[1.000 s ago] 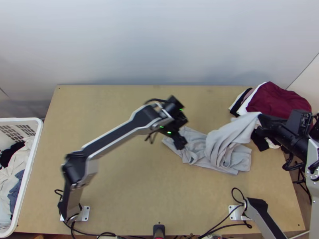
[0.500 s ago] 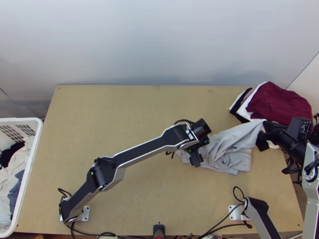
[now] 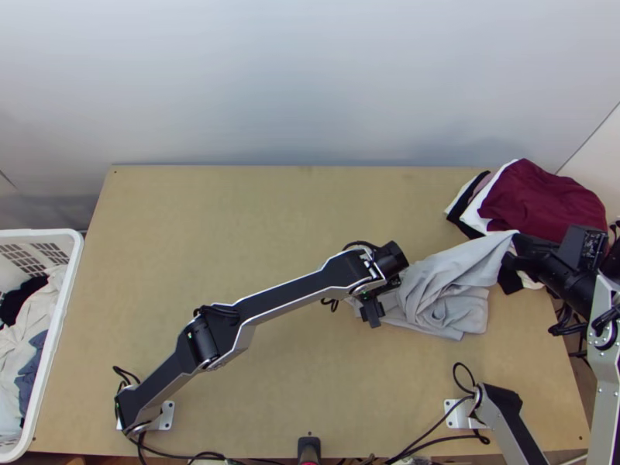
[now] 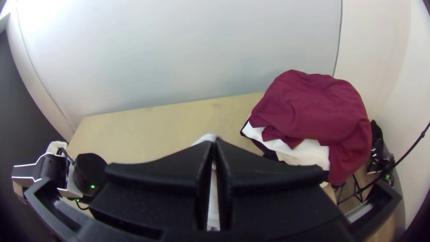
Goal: Fold the t-shirt
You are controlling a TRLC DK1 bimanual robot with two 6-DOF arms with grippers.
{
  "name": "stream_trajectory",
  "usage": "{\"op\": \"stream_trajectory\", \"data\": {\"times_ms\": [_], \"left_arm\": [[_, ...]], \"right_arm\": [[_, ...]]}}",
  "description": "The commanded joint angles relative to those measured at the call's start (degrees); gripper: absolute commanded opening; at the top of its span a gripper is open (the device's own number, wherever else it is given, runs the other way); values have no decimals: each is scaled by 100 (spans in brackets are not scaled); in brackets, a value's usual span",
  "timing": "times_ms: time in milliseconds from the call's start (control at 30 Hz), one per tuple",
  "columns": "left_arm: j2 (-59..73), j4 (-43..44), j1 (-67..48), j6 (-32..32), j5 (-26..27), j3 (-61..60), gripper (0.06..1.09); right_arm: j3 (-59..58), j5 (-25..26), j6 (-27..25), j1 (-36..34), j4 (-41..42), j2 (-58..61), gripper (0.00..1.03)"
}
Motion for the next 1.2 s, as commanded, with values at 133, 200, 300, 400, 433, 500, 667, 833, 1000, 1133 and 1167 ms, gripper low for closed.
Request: {"op": "stream_trajectory", "data": {"times_ms": [133, 200, 300, 400, 433, 500, 667, 833, 1000, 1133, 1167], "left_arm": [[-218, 18, 98, 125, 24, -615, 83], [-226, 79, 116, 143, 24, -659, 70], [-226, 325, 134, 143, 24, -677, 34], [-183, 422, 134, 169, 24, -659, 24], [-183, 440, 134, 143, 24, -659, 20], [-235, 413, 230, -103, 446, -580, 13], [-552, 194, 722, -446, 1931, -545, 9], [-1167, 79, 1302, -587, 2414, -633, 9], [-2072, 71, 1918, -508, 2625, -949, 9], [-2802, 71, 2630, -376, 2652, -1064, 9], [-2960, 88, 2893, -367, 2731, -1055, 9]], "right_arm": [[-6, -3, -5, 5, 16, 13, 3], [-6, -12, -5, 5, 33, 13, 3], [20, -3, -5, 5, 51, 22, 3], [38, -3, -14, -4, 51, 31, 3], [38, -3, -22, -4, 51, 31, 3], [29, -3, -49, -4, 51, 31, 3], [38, -12, -31, 5, 42, 13, 3], [161, -12, 83, 242, 7, 48, 3], [451, -12, 197, 866, -90, 303, 3], [794, 5, 347, 1393, 95, 664, 3], [934, 5, 435, 1472, 200, 839, 3]]}}
